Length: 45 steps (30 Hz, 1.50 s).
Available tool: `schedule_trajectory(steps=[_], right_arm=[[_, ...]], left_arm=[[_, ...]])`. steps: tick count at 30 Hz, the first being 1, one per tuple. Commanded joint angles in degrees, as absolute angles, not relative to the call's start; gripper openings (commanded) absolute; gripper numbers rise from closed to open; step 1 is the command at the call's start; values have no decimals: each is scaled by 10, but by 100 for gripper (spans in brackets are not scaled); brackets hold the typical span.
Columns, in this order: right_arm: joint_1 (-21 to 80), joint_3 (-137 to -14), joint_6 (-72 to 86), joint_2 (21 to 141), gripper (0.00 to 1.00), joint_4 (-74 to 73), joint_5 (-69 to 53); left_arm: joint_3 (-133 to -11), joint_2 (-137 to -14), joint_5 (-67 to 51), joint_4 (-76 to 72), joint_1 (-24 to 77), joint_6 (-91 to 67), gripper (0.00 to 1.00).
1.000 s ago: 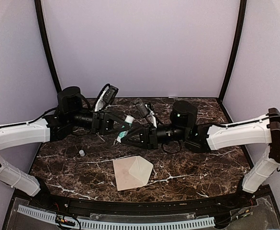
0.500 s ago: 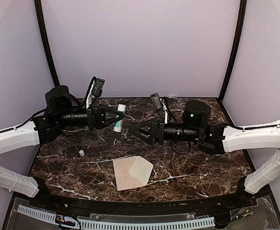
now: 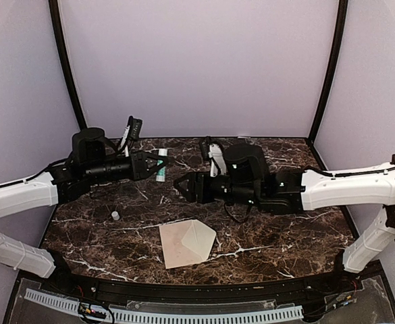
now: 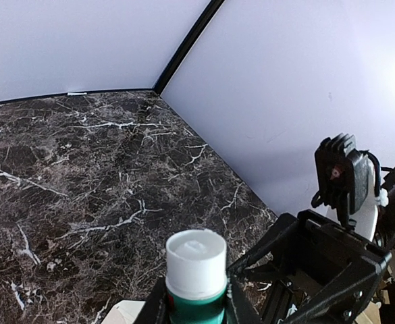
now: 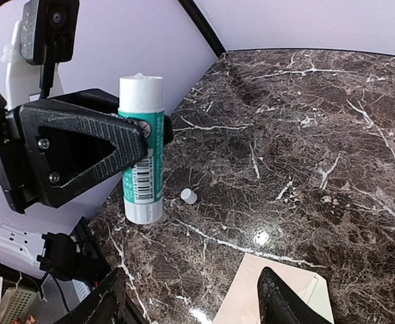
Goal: Place the letter into the envelope and seal it
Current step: Unscrew the solid glue.
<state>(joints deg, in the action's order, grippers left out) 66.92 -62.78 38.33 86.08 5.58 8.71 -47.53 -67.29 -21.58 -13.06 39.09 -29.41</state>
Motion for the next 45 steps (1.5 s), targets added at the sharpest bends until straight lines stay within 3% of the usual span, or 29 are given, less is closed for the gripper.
schedule_trajectory(steps=[1,8,19,24,30,37,41,45], right_arm=[[688,-687,401,916,62,20,132],[691,-748,403,981,56,21,101],[690,-788,400,1018,57,34,92],[690,-813,396,1034,39,23,98],[689,-820,403,1035,31,19,126],[686,-787,406,1012,8,59,129],[675,-722,393,978,0,156,53],[661,-644,386,936,0,300,-60]], left_arm=[[-468,-685,-203,-130,390,-313,0],[-466,-692,-212,-135,390,-319,0],[-465,-693,-216,-137,390,-322,0],[-463,-690,-215,-139,390,-324,0],[-459,-685,-215,-144,390,-328,0],[-457,-676,-220,-152,389,-337,0],[-453,-666,-237,-170,390,-343,0],[-444,-662,-310,-231,390,-348,0]])
